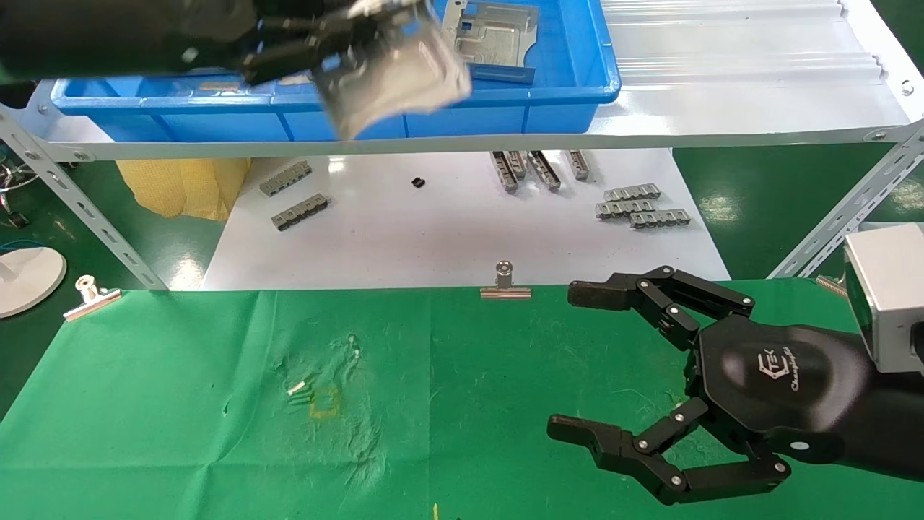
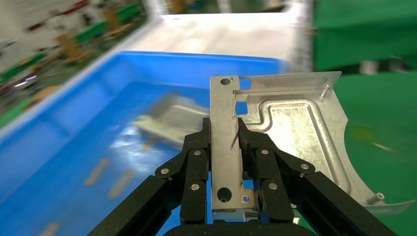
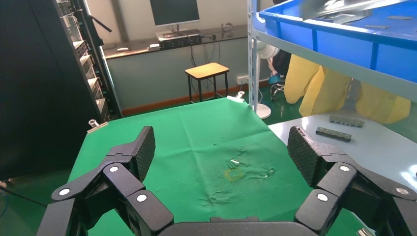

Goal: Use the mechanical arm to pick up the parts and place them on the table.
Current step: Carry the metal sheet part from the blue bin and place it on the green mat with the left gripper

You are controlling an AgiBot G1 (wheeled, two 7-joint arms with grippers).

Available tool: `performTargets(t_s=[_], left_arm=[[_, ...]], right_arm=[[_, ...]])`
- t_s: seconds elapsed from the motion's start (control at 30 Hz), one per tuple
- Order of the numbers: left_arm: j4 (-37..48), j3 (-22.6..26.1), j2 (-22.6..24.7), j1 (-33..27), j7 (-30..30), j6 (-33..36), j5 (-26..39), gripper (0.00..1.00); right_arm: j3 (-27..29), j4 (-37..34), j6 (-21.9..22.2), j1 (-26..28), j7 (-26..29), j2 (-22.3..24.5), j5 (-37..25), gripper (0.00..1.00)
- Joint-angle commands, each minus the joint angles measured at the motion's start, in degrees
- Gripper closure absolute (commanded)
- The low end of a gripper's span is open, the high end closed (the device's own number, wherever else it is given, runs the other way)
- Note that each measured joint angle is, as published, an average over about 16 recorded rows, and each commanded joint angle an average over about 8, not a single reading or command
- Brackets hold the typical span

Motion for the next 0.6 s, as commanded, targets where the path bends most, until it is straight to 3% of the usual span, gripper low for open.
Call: performTargets(t_s=[0.03,0.3,0.47,0.6], left_arm=[[0.03,0.29,-1.21,-0.02,1.45,4.36,0.36,1.00],[-8.50,4.93,-6.49,4.07,4.34,6.64,-1.36,1.00],[-16.87,11.73,-10.56,9.04,5.41,6.43,-3.25,1.00],[-18.45,17.36,-11.30,12.01,7.00,5.63,-2.55,1.00]], right_arm=[[0.00,0.00,0.00,0.00,0.00,0.00,0.00,0.00],[0.00,0.00,0.00,0.00,0.00,0.00,0.00,0.00],[0.00,0.00,0.00,0.00,0.00,0.00,0.00,0.00],[0.00,0.00,0.00,0.00,0.00,0.00,0.00,0.00]])
